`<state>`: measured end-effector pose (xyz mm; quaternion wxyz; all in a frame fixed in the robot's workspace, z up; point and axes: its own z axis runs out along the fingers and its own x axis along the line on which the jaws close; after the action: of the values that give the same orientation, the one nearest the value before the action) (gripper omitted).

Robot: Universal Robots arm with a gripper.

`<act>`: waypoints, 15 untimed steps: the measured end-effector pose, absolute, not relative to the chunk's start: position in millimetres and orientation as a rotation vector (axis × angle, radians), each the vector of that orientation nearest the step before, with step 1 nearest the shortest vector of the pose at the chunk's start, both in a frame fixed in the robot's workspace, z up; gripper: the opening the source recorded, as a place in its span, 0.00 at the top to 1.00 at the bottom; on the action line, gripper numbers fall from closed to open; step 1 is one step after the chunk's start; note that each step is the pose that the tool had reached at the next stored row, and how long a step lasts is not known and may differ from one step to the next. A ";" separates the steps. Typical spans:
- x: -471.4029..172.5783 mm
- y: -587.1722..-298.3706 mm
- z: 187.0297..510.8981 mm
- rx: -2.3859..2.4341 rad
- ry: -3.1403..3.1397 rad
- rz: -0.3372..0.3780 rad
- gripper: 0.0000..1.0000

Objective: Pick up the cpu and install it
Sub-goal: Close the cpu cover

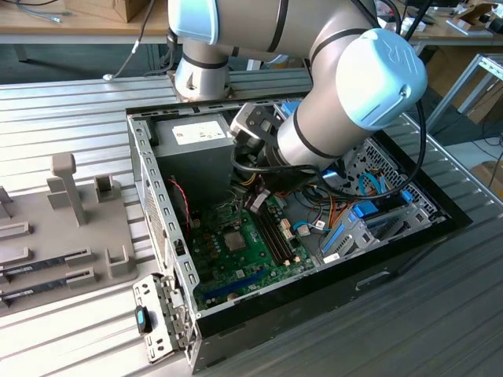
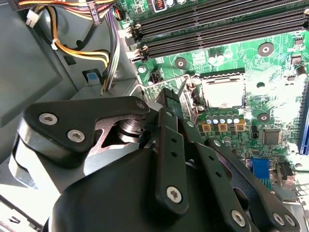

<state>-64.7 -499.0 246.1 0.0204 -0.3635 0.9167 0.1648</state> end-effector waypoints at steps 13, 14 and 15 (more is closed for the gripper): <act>-64.6 -498.9 250.3 -1.139 2.839 0.514 0.89; -64.7 -499.0 250.4 -1.139 2.839 0.514 0.89; -64.7 -498.9 250.3 -1.139 2.838 0.514 0.89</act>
<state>-64.7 -498.9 250.3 0.0201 -0.3672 0.9150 0.1657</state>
